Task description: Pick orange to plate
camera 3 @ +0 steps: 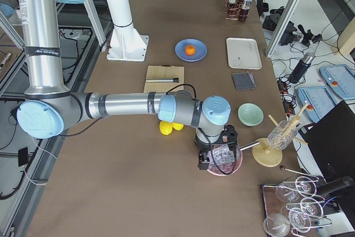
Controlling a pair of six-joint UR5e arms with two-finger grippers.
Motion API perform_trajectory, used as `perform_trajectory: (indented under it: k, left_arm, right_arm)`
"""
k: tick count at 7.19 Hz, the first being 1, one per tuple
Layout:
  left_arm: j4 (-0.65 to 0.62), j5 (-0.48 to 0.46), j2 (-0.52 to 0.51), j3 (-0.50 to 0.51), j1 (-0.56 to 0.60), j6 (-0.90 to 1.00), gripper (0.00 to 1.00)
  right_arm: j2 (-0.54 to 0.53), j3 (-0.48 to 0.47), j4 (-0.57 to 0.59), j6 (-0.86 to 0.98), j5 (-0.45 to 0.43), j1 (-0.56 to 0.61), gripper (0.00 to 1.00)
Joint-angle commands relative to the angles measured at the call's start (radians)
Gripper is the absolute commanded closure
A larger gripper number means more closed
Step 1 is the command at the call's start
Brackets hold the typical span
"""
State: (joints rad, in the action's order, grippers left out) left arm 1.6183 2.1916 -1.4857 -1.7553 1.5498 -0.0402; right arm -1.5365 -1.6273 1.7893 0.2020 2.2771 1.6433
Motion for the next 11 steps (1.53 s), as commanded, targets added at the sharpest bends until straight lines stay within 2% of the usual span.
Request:
perform_trajectory:
  k: [1, 11]
  left_arm:
    - [0.002, 0.0, 0.001, -0.007, 0.001, 0.0, 0.02]
    - [0.002, -0.001, -0.002, -0.006, -0.001, -0.003, 0.02]
  right_arm:
    - [-0.014, -0.009, -0.01, 0.004, 0.001, 0.019, 0.0]
    - [-0.025, -0.019, -0.01, 0.005, 0.001, 0.038, 0.0]
